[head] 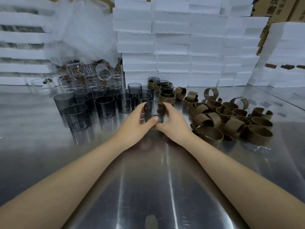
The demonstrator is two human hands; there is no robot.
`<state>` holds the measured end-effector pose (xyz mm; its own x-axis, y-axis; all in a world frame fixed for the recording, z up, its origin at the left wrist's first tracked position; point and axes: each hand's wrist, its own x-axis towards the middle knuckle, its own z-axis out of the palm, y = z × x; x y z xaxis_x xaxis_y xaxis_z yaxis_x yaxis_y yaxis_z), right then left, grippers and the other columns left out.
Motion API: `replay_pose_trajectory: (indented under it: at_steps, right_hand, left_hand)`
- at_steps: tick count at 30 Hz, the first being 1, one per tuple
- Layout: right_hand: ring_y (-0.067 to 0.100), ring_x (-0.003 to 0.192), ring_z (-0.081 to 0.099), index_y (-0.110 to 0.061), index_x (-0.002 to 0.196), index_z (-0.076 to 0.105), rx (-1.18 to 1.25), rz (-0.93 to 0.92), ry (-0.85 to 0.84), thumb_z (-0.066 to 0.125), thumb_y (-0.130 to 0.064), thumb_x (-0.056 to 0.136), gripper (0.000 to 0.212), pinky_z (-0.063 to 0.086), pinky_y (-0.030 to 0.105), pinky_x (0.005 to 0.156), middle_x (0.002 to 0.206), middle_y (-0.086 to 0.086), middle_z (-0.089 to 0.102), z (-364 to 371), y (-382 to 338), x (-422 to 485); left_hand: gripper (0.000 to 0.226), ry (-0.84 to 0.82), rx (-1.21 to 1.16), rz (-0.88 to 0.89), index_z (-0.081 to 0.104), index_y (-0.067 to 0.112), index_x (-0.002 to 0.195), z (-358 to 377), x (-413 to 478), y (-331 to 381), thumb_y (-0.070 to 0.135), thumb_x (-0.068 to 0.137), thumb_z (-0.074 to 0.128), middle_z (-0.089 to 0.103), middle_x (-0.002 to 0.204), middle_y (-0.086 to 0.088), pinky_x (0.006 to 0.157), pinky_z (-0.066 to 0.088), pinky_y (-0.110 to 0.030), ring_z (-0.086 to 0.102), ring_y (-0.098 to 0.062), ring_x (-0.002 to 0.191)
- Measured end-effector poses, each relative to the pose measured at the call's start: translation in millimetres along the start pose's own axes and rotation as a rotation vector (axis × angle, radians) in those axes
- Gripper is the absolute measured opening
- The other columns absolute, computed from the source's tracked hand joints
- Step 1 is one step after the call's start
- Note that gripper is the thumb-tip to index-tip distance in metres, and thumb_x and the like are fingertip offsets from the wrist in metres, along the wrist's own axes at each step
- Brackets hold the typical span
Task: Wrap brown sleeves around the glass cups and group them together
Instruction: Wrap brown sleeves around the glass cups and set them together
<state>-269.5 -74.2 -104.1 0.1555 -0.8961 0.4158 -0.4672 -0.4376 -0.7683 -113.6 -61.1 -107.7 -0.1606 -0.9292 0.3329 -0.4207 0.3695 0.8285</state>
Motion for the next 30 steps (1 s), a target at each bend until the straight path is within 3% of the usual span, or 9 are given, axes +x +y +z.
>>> replay_pose_trajectory:
  at_steps: [3, 6, 9, 12, 20, 23, 26, 30]
  right_hand:
    - [-0.009, 0.097, 0.057, -0.032, 0.111, 0.052, 0.078, -0.055, 0.103, 0.082, -0.012, 0.069, 0.056, 0.043, 0.005, 0.082, 0.105, -0.018, 0.060, -1.2, -5.8, 1.2]
    - [0.007, 0.106, 0.058, -0.025, 0.119, 0.050, 0.076, -0.039, 0.098, 0.084, -0.014, 0.066, 0.064, 0.049, 0.022, 0.090, 0.116, -0.006, 0.058, 2.2, -7.4, -0.2]
    - [0.008, 0.111, 0.053, -0.034, 0.114, 0.051, 0.033, -0.082, 0.098, 0.083, -0.011, 0.064, 0.063, 0.046, 0.022, 0.092, 0.113, -0.014, 0.054, 1.9, -8.3, -0.7]
    - [0.010, 0.113, 0.053, -0.033, 0.112, 0.058, 0.006, -0.114, 0.099, 0.084, -0.013, 0.062, 0.059, 0.045, 0.025, 0.094, 0.105, -0.022, 0.055, -0.7, -7.7, 1.4]
    - [-0.003, 0.102, 0.061, -0.050, 0.097, 0.053, 0.109, -0.060, 0.072, 0.089, -0.008, 0.057, 0.068, 0.046, 0.013, 0.088, 0.103, -0.023, 0.064, -0.8, -1.3, 5.0]
    - [-0.006, 0.101, 0.061, -0.049, 0.099, 0.055, 0.131, -0.054, 0.068, 0.090, -0.006, 0.056, 0.070, 0.046, 0.010, 0.086, 0.103, -0.023, 0.065, -1.4, -0.4, 5.4]
    - [-0.011, 0.099, 0.059, -0.047, 0.101, 0.054, 0.152, -0.066, 0.073, 0.088, -0.003, 0.058, 0.070, 0.043, 0.005, 0.082, 0.100, -0.027, 0.064, -2.8, 0.0, 4.7]
    - [-0.007, 0.102, 0.058, -0.035, 0.112, 0.055, 0.145, -0.100, 0.040, 0.086, 0.003, 0.059, 0.072, 0.041, 0.004, 0.081, 0.105, -0.023, 0.061, -4.5, -1.2, 2.9]
  left_hand:
    - [0.060, -0.006, -0.141, 0.025, 0.036, 0.034, 0.146, 2.5, -0.9, 4.4, 0.039, 0.093, 0.063, 0.060, 0.118, 0.032, 0.088, 0.047, -0.013, 0.059, 0.012, 0.107]
    - [0.059, 0.008, -0.222, 0.035, 0.042, 0.025, 0.143, 6.0, 0.2, 4.9, 0.029, 0.090, 0.068, 0.063, 0.113, 0.031, 0.079, 0.044, -0.002, 0.058, 0.014, 0.106]
    - [0.051, 0.020, -0.272, 0.030, 0.051, 0.034, 0.129, 5.5, 1.3, 4.0, 0.016, 0.086, 0.073, 0.065, 0.106, 0.033, 0.072, 0.046, -0.002, 0.060, 0.016, 0.100]
    - [0.054, 0.006, -0.281, 0.020, 0.051, 0.038, 0.127, 3.6, 2.1, 4.6, 0.009, 0.086, 0.072, 0.064, 0.104, 0.038, 0.076, 0.046, -0.003, 0.061, 0.014, 0.100]
    - [0.055, -0.041, -0.328, -0.038, 0.045, 0.028, 0.145, -0.5, 6.2, 1.5, 0.012, 0.095, 0.057, 0.068, 0.120, 0.017, 0.092, 0.050, -0.022, 0.064, -0.002, 0.108]
    - [0.051, -0.041, -0.373, -0.063, 0.046, 0.028, 0.145, 1.8, 6.4, 1.3, 0.009, 0.098, 0.047, 0.072, 0.108, 0.015, 0.078, 0.053, -0.016, 0.068, -0.003, 0.099]
    - [0.044, -0.045, -0.414, -0.073, 0.051, 0.033, 0.139, 3.0, 6.6, 2.8, 0.013, 0.101, 0.043, 0.066, 0.124, 0.009, 0.086, 0.055, -0.024, 0.065, -0.008, 0.110]
    - [0.033, -0.007, -0.474, -0.122, 0.054, 0.033, 0.133, 4.3, 6.8, 5.4, 0.024, 0.103, 0.045, 0.066, 0.126, 0.004, 0.092, 0.054, -0.035, 0.067, -0.016, 0.109]
